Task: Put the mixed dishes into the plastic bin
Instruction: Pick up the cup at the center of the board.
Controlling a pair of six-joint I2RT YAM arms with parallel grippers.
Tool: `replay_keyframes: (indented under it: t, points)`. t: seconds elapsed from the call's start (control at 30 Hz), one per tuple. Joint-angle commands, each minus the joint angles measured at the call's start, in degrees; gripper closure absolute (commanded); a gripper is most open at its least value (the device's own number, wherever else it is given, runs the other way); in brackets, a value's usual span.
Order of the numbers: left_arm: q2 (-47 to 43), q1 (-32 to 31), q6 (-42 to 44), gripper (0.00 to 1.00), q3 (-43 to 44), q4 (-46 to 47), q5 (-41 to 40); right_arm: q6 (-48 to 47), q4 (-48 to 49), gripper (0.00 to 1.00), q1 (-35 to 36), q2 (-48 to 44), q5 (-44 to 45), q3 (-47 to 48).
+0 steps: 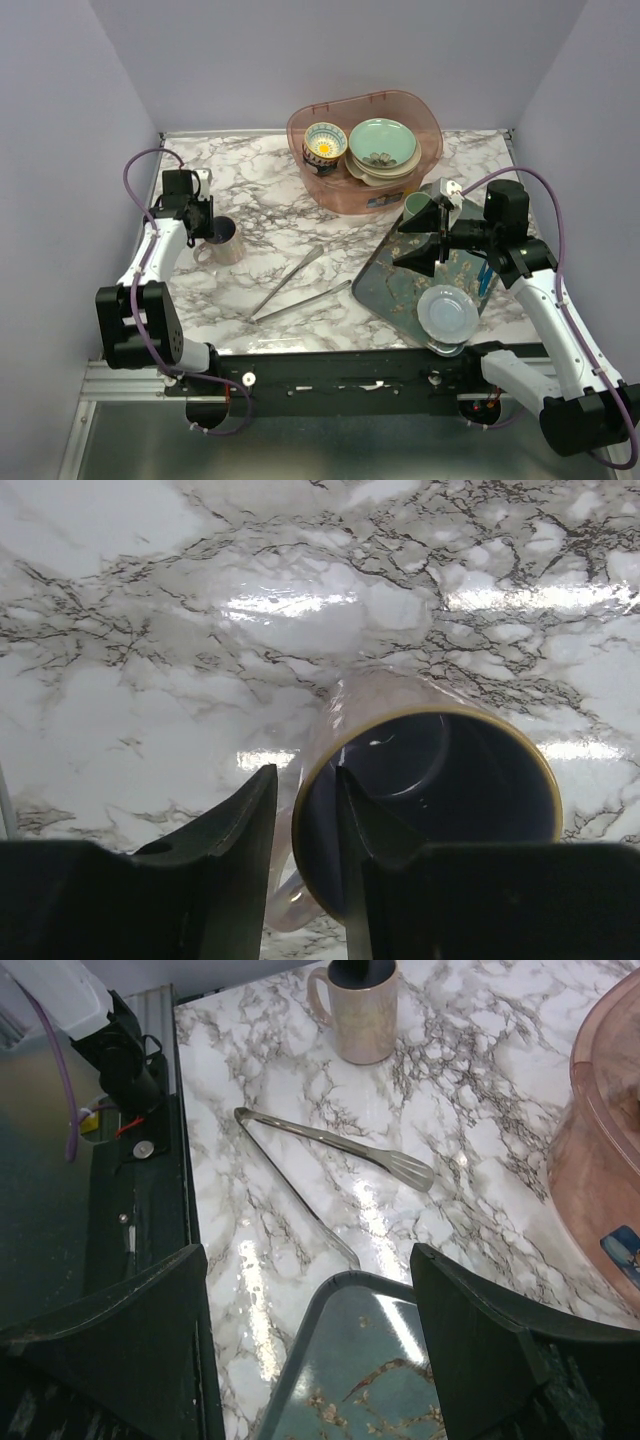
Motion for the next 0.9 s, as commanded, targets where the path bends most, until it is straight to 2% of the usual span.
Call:
replay_keyframes:
  t: [0.0,0.03,0.2,0.3,0.5,0.6,0.63,0.73,0.77,0.87]
  points:
    - [3.05,0.35,0.26,0.65,2.42,-0.54,6.24,0.37,-0.76,0.09,-0.31,-0.62,-1.72,-0.82]
    - [3.57,0.43,0.17,0.66,2.42,-0.45,6.16,0.29,-0.76,0.09,-0.39,-0.62,-1.72,-0.82]
    - [5.42,0.43,-1.41,0.89,3.21,-0.36,6.25,0.29,-0.76,0.09,-0.31,-0.71,-1.98,-0.82]
    - [4.90,0.35,-6.74,1.00,3.48,-0.27,3.10,0.28,-0.76,0.09,-0.31,-0.88,-1.98,-0.82]
    - [0.42,0.35,-18.79,1.00,2.43,1.91,3.61,-0.15,-0.85,0.09,-0.31,-0.88,-1.81,-1.00]
    - [-5.72,0.35,-26.70,1.00,-1.43,6.20,6.15,-0.94,-0.94,0.09,-0.31,-0.71,-1.72,-1.09]
    - [-9.57,0.26,-33.42,1.00,-2.57,6.84,4.50,-1.03,-1.02,0.09,-0.31,-0.62,-1.46,-1.18]
    - [-16.87,0.26,-42.42,1.00,-7.84,8.43,0.28,-2.26,-1.20,0.09,-0.39,-0.44,-1.80,-1.53]
    - [-18.56,-0.09,-48.02,1.00,-8.90,8.60,-0.78,-2.96,-1.29,0.09,-0.31,-0.36,-2.07,-1.61]
    - [-24.36,-2.63,-55.61,1.00,-11.54,7.64,-2.37,-4.19,-1.29,0.09,-0.22,-0.27,-2.07,-1.70]
